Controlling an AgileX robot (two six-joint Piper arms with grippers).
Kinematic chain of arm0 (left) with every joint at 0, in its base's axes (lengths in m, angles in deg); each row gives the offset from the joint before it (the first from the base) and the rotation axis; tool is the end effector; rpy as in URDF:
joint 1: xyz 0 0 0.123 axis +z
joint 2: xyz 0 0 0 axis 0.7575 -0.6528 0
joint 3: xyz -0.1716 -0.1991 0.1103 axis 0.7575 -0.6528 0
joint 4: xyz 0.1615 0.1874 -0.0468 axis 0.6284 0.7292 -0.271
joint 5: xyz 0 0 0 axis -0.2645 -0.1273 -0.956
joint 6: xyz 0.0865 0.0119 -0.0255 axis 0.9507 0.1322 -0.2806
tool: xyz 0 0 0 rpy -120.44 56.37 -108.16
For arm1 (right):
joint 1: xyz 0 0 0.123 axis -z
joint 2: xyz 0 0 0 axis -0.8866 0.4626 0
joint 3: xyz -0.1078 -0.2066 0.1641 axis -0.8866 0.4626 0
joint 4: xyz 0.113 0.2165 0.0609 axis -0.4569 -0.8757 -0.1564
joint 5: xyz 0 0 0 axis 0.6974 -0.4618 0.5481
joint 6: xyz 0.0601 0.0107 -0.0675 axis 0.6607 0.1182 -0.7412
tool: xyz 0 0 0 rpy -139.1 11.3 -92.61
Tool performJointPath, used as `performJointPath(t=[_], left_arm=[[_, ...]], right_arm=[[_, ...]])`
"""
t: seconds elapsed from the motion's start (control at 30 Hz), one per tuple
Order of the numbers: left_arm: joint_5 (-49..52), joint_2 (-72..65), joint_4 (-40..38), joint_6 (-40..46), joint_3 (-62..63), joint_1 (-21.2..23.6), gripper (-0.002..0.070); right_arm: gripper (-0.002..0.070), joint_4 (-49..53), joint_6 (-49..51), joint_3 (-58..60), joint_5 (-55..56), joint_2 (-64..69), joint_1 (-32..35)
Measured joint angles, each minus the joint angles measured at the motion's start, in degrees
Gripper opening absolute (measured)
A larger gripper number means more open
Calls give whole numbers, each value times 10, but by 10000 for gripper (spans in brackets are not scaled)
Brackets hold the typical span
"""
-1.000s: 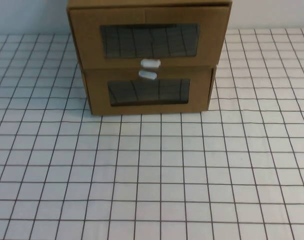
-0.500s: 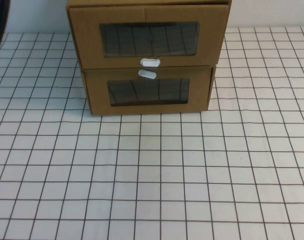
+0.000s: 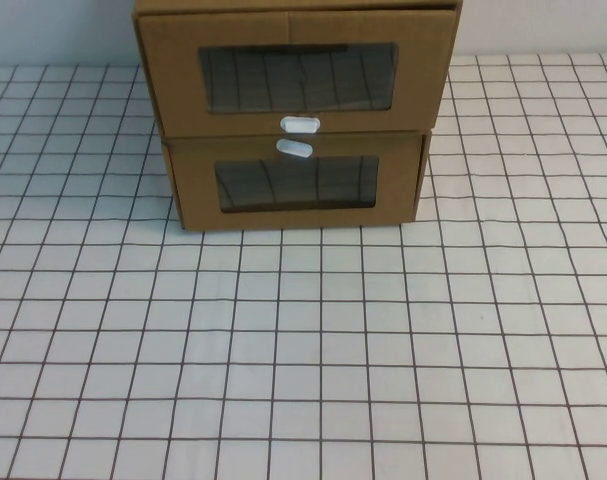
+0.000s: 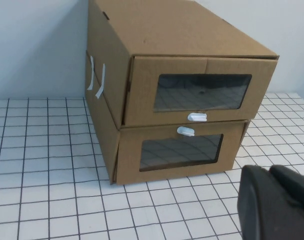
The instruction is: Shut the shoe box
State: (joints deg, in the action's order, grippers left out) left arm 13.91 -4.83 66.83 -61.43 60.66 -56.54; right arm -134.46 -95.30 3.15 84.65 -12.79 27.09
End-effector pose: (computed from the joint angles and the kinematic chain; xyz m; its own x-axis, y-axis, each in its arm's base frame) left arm 0.0088 -0.0220 0.4144 -0.2467 -0.0719 -0.9664 0.3201 0.9352 -0.1513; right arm 0.0532 0.0160 0.3577 0.3162 -0.0384 -0.9479 -0.3540 0.9222 -0.1555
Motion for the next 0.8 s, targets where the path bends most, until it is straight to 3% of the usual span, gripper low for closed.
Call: performJointPath(t=[0.27,0.8], left_arm=[[-34,36,0,-25,-85,0,-5],[-13,36,9,-25,-106,0,-5]], right_arm=[[-13,0,0,13,33,5,0],[-13,0,0,13,72,5,0]])
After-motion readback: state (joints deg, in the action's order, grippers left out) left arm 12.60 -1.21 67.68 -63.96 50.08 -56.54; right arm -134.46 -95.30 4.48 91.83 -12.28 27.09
